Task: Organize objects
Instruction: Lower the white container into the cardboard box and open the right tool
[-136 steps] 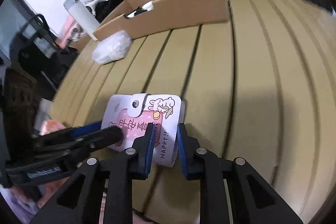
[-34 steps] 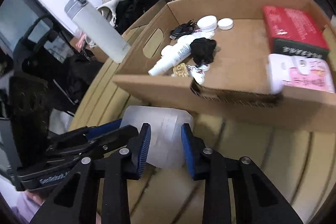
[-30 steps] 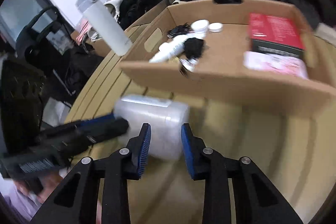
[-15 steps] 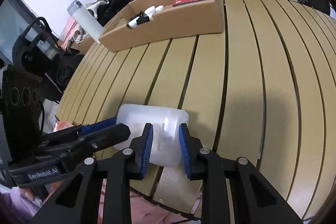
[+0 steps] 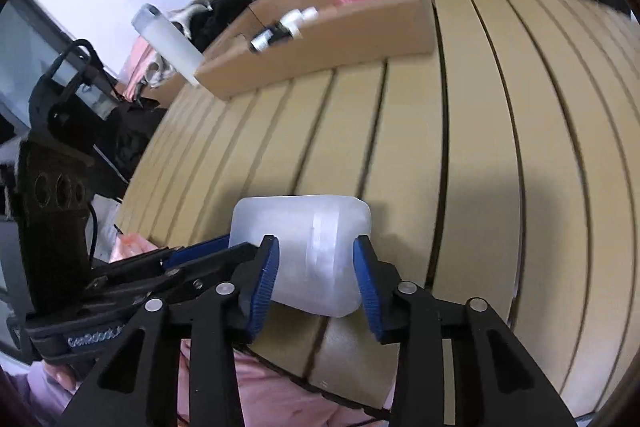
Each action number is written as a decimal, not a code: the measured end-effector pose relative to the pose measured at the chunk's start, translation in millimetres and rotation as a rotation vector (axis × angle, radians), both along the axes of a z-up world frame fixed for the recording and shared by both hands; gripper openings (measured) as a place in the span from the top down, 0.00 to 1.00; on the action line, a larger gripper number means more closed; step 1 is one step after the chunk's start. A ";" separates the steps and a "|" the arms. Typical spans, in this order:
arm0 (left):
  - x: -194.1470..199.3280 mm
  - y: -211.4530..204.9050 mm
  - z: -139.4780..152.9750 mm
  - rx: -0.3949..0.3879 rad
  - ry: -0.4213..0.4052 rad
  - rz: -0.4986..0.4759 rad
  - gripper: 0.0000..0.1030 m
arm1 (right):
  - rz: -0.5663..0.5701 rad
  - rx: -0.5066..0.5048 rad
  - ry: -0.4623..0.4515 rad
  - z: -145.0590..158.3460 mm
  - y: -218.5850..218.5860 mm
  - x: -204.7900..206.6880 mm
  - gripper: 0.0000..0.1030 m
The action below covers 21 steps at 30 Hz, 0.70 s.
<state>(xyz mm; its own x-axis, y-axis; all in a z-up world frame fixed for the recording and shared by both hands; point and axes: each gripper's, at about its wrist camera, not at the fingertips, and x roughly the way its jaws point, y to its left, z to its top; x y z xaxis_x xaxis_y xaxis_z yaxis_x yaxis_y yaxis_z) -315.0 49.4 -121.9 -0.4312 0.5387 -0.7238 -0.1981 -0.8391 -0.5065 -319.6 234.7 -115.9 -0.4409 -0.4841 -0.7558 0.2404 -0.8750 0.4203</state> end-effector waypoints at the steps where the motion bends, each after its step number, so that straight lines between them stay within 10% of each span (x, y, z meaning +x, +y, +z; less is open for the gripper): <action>1: -13.7 -4.4 17.7 0.015 0.030 0.003 0.71 | 0.003 -0.011 0.030 12.5 -0.1 -7.6 0.60; 9: -166.0 -28.5 96.8 -0.033 0.163 0.045 0.71 | 0.035 -0.020 0.151 94.1 -28.6 -151.6 0.61; 21: -301.0 -54.6 -7.9 -0.077 -0.086 0.074 0.73 | 0.029 0.086 -0.051 8.4 -74.3 -302.0 0.68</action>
